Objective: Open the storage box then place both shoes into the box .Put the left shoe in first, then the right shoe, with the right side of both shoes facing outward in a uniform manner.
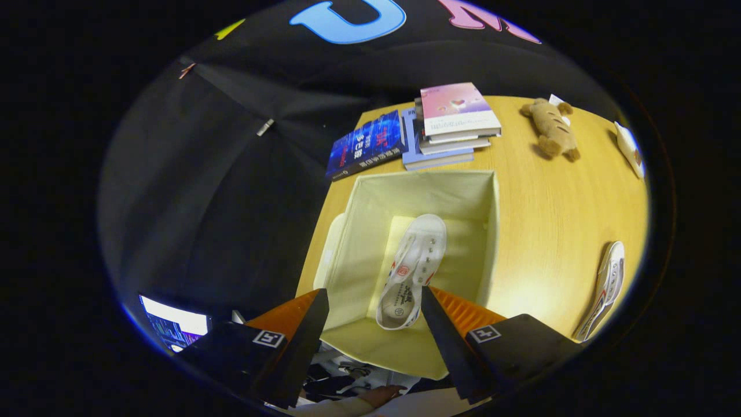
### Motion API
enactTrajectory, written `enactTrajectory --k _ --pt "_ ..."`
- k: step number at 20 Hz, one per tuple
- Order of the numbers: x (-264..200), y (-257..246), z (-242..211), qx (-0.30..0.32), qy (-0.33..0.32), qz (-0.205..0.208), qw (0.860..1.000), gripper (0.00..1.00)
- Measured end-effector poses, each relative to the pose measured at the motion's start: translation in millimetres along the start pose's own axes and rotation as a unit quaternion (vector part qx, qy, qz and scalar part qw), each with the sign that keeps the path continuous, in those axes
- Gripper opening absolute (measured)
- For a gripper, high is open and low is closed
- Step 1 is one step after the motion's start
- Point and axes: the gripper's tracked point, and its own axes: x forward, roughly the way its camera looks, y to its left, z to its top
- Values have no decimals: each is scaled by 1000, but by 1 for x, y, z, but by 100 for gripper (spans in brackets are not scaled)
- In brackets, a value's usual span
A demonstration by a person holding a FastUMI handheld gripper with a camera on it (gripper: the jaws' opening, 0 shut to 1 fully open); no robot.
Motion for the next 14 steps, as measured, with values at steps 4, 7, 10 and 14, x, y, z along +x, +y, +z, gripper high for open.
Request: enactTrajectory --k 4,7,10,14 --pt "-68 -71 23 -64 -98 -41 992 99" --pt "-114 -140 17 -80 -137 -94 983 98" --pt "-143 -218 -8 -86 -140 -161 973 98" --pt "-166 -309 -62 -58 -105 -234 965 98"
